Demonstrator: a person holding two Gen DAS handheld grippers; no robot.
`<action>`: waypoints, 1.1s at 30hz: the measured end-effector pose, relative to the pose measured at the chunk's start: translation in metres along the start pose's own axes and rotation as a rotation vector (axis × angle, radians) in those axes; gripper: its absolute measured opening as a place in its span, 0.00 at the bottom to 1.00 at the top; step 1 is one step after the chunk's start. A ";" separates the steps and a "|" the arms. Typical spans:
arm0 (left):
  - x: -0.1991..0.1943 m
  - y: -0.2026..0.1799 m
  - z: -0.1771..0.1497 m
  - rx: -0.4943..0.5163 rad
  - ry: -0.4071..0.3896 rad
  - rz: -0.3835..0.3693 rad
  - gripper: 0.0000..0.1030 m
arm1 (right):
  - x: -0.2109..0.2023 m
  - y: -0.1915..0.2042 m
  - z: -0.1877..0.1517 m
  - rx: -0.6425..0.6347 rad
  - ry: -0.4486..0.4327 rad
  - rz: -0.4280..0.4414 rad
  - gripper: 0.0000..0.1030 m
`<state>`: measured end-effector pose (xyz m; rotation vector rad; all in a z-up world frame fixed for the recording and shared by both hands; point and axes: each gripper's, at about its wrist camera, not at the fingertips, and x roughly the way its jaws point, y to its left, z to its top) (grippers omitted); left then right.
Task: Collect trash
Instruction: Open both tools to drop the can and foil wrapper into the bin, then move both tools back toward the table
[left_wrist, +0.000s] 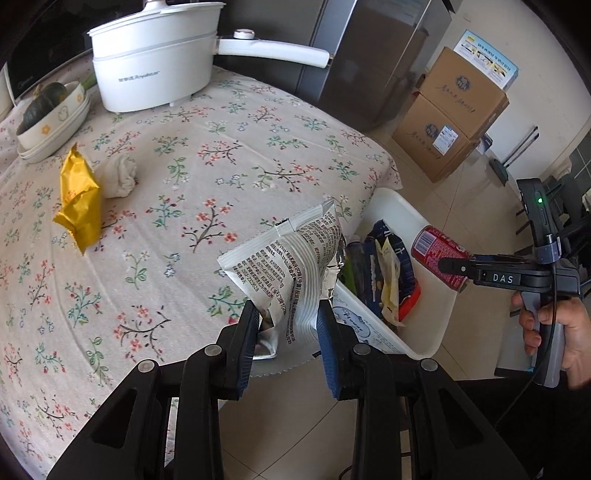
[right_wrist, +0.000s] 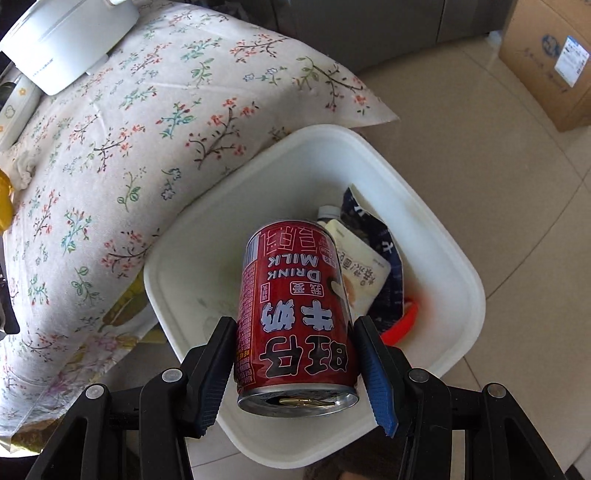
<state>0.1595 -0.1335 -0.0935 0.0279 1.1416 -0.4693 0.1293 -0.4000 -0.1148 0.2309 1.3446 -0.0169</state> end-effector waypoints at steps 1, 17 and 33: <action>0.004 -0.006 0.001 0.012 0.004 -0.006 0.33 | 0.001 -0.002 0.000 0.002 0.005 -0.004 0.55; 0.067 -0.090 0.008 0.165 0.069 -0.084 0.34 | -0.018 -0.037 -0.015 0.076 -0.032 -0.010 0.70; 0.068 -0.078 0.017 0.103 0.038 -0.052 0.72 | -0.034 -0.050 -0.015 0.087 -0.078 -0.065 0.74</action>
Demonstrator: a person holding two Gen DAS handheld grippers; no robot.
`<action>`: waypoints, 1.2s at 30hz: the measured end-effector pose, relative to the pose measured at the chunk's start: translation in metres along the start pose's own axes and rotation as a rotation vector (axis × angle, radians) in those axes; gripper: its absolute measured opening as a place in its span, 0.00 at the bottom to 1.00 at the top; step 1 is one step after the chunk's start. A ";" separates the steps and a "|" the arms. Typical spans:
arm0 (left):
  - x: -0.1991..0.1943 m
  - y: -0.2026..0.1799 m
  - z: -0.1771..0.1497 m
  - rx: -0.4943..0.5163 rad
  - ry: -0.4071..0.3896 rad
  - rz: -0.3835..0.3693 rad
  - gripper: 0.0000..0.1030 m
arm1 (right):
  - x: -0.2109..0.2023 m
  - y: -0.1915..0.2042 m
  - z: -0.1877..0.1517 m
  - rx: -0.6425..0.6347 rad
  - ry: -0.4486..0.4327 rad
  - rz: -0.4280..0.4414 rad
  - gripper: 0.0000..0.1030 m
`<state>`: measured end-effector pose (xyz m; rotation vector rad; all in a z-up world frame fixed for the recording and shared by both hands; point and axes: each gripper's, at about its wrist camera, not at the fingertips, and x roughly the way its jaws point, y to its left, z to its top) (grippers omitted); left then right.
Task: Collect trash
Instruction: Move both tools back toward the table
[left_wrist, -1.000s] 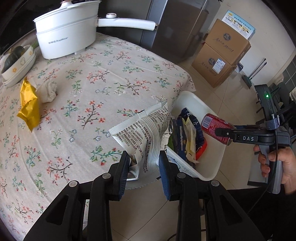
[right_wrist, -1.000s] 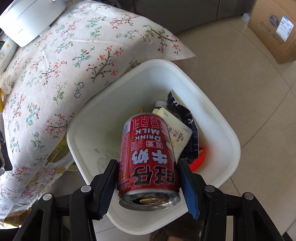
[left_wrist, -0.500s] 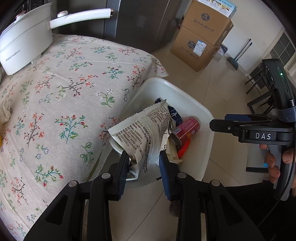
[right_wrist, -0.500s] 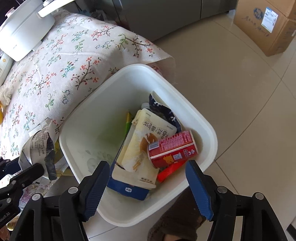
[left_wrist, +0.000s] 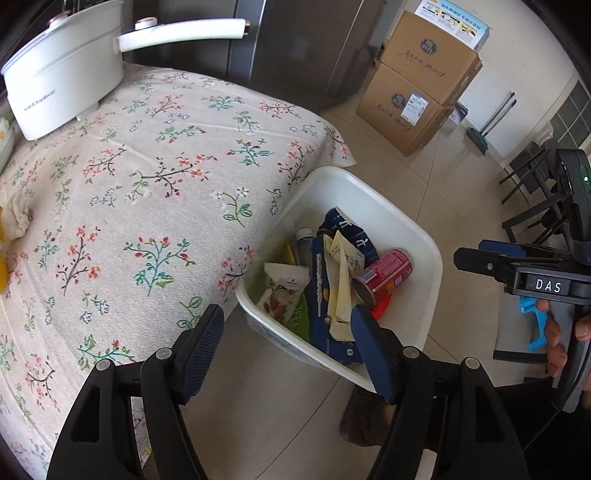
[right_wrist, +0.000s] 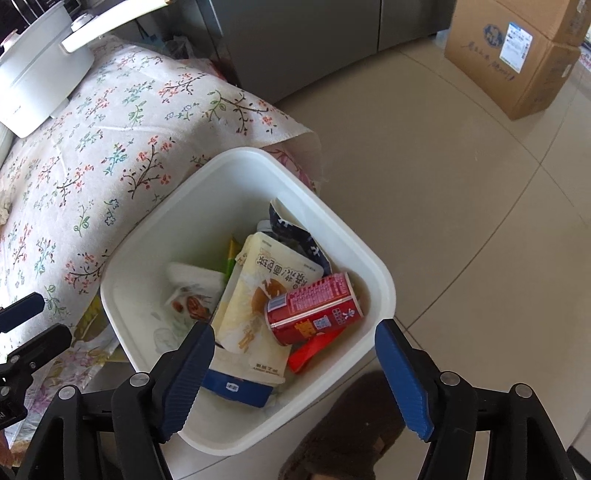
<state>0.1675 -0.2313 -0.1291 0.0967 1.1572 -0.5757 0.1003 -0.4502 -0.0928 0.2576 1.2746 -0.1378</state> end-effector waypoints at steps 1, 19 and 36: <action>-0.004 0.003 -0.001 -0.004 -0.005 0.005 0.73 | -0.001 0.003 0.000 -0.006 -0.003 0.000 0.74; -0.086 0.098 -0.019 -0.163 -0.124 0.137 0.75 | -0.016 0.098 0.011 -0.176 -0.076 0.014 0.76; -0.114 0.232 -0.038 -0.363 -0.219 0.375 0.84 | -0.013 0.200 0.048 -0.225 -0.118 0.121 0.78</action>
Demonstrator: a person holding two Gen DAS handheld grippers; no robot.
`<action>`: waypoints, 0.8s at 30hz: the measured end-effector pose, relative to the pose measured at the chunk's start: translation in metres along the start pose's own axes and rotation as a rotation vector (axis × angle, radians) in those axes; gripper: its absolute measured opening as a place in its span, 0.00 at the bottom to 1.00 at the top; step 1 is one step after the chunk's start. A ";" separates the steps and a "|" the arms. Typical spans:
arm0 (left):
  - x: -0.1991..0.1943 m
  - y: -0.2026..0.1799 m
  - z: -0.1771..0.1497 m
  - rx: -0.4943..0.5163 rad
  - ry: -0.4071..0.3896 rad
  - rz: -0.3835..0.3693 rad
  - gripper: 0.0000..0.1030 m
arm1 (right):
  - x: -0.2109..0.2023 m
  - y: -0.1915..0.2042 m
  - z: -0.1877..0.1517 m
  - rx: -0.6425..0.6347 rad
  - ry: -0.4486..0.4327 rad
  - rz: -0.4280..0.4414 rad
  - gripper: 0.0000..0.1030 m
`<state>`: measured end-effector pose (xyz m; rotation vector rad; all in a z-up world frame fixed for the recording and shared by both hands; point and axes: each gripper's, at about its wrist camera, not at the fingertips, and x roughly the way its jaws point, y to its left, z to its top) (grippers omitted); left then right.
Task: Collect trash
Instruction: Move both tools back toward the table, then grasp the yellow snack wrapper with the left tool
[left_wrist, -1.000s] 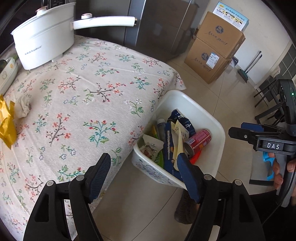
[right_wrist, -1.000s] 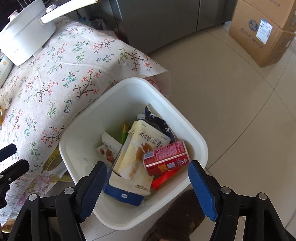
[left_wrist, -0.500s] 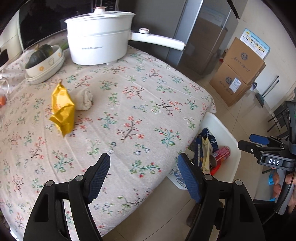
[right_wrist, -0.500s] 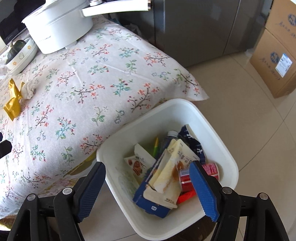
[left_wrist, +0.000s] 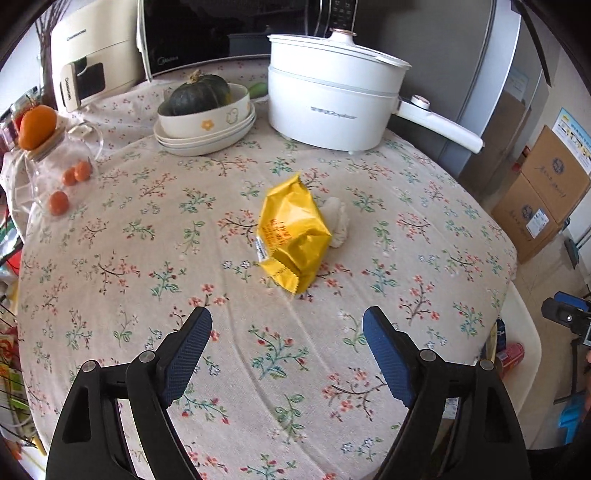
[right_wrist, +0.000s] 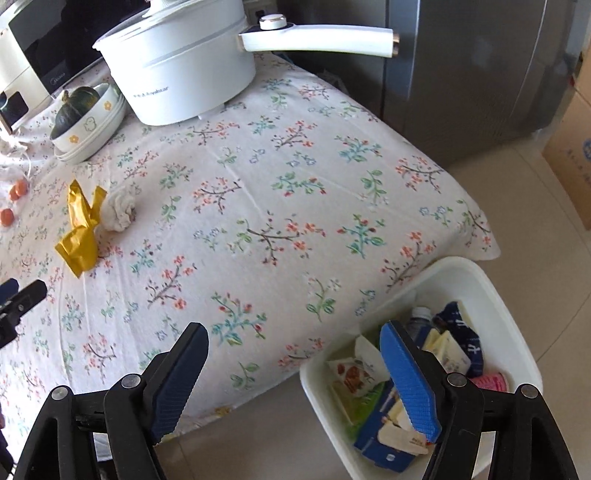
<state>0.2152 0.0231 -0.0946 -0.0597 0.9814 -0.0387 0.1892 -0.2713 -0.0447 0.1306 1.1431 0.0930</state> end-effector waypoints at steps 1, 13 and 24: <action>0.004 0.004 0.001 -0.009 -0.004 0.001 0.84 | 0.002 0.004 0.003 0.007 0.000 0.008 0.79; 0.051 0.004 0.021 -0.070 -0.001 -0.096 0.83 | 0.034 0.016 0.017 -0.006 0.053 -0.016 0.79; 0.062 0.005 0.029 -0.116 0.030 -0.135 0.20 | 0.041 0.020 0.018 -0.022 0.063 -0.051 0.79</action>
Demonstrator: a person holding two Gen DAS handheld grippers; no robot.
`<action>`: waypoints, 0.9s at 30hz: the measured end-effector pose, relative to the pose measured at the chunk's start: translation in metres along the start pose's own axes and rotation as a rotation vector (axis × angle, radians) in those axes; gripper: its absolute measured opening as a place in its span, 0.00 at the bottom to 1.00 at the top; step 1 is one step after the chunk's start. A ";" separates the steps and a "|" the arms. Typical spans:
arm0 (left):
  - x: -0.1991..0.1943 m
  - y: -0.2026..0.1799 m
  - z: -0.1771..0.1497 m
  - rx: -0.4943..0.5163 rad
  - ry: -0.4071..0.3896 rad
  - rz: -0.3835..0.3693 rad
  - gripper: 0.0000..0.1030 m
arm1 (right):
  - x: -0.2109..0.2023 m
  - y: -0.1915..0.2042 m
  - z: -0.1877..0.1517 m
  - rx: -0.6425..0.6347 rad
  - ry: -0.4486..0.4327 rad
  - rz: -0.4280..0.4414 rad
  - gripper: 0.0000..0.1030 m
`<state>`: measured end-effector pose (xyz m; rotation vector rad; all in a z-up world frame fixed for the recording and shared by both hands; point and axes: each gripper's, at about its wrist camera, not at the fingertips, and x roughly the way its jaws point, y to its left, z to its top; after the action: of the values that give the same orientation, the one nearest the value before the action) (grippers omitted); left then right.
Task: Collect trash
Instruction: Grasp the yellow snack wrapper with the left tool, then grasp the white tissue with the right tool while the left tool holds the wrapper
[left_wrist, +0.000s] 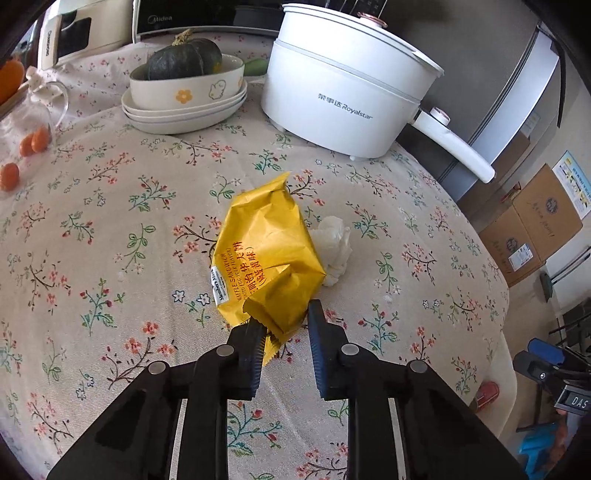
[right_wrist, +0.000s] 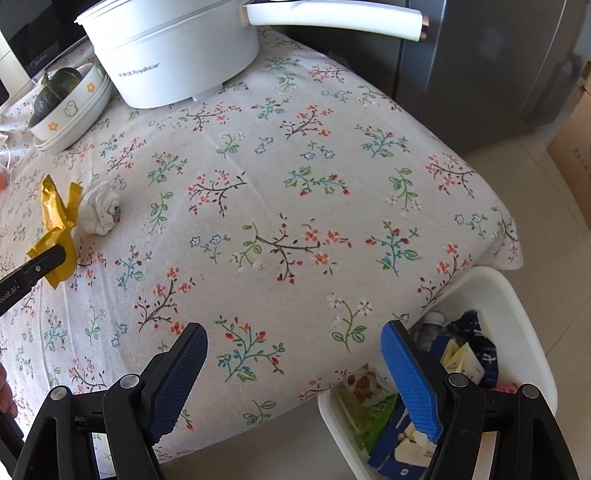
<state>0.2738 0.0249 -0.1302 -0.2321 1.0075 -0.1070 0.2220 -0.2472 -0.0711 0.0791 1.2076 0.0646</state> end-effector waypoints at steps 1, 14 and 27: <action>-0.004 0.003 0.000 0.001 0.000 0.007 0.18 | 0.001 0.003 0.000 -0.005 0.000 -0.002 0.79; -0.096 0.082 -0.022 -0.057 -0.069 0.065 0.14 | 0.013 0.091 0.005 -0.076 -0.062 0.062 0.79; -0.162 0.129 -0.055 -0.040 -0.131 0.093 0.14 | 0.064 0.171 0.023 -0.146 -0.136 0.076 0.79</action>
<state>0.1387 0.1740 -0.0565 -0.2253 0.8887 0.0129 0.2649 -0.0720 -0.1066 0.0020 1.0607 0.2107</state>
